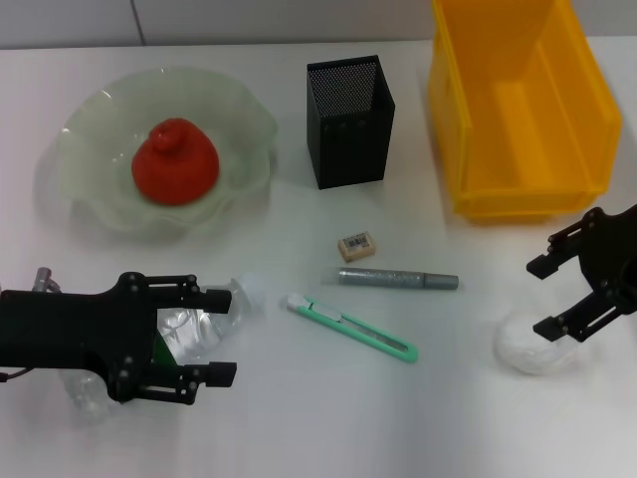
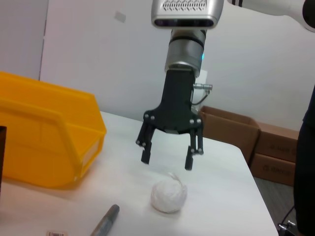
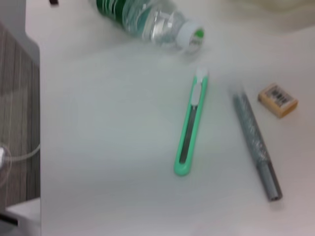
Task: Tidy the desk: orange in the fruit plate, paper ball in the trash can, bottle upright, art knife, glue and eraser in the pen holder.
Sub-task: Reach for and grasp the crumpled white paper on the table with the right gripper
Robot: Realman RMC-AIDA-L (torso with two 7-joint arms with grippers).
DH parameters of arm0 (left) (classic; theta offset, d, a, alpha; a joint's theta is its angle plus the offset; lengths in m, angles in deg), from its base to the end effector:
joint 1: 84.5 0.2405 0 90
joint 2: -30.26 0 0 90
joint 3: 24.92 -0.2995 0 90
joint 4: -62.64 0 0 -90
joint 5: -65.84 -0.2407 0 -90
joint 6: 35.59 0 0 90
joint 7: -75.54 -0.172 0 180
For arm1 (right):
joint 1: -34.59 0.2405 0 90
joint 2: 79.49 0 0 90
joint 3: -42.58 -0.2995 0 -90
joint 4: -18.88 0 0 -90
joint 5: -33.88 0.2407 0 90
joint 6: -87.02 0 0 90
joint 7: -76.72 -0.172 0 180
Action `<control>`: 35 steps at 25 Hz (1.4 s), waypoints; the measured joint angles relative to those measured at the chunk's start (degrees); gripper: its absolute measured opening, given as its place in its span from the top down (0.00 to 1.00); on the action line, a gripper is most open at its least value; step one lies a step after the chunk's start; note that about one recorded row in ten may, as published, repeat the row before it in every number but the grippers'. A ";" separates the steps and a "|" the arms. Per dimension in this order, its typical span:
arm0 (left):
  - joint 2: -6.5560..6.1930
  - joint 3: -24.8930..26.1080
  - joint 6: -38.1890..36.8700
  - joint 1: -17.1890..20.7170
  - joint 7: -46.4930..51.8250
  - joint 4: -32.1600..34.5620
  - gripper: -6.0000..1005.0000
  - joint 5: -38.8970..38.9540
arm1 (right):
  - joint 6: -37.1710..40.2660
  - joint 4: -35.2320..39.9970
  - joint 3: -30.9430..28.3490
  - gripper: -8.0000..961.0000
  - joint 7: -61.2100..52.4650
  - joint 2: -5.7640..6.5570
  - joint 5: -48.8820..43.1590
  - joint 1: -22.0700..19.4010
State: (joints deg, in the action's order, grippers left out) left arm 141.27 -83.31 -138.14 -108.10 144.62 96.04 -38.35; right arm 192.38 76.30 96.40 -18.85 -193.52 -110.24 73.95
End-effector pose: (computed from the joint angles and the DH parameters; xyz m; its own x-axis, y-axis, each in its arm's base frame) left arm -0.3280 0.3085 -0.0273 0.8575 0.2524 0.4484 0.2459 -0.9665 0.0738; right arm 0.2746 0.3955 0.0076 0.9399 -0.2548 0.2273 -0.2620 -0.9651 0.0017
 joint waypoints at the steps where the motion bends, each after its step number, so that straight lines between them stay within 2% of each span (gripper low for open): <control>1: 0.02 0.12 0.00 -0.04 0.00 0.00 0.22 -0.02 | -0.23 0.01 0.85 0.14 -0.16 -0.20 -0.33 0.15; 5: 0.12 0.20 0.01 -0.22 0.06 0.00 0.22 -0.03 | -0.74 -0.02 2.58 0.14 -0.24 -1.30 -1.95 0.49; 7: 0.15 0.25 0.01 -0.22 0.11 0.00 0.22 0.07 | -1.44 0.09 3.18 0.14 -0.11 -2.14 -3.20 0.50; 8: 0.20 0.28 0.00 -0.22 0.17 0.00 0.22 0.08 | -2.50 0.23 4.13 0.14 0.01 -2.97 -4.37 0.44; 13: 0.34 0.30 0.10 -0.22 0.26 -0.03 0.22 -0.05 | -4.00 0.35 5.47 0.14 0.86 -3.90 -4.93 -0.07; 23: 0.60 0.30 0.12 -0.30 0.76 0.00 0.22 -0.05 | -5.82 -0.46 6.45 0.14 1.57 -4.29 -5.61 -0.34; 35: 0.80 0.30 0.34 -0.31 0.79 0.00 0.22 -0.05 | -6.92 -1.25 6.18 0.35 2.28 -4.78 -6.75 -0.77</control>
State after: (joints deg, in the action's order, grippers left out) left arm 142.07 -83.02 -137.80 -108.40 145.41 96.04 -38.40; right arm 185.46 75.05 102.58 -16.58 -198.30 -116.99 73.17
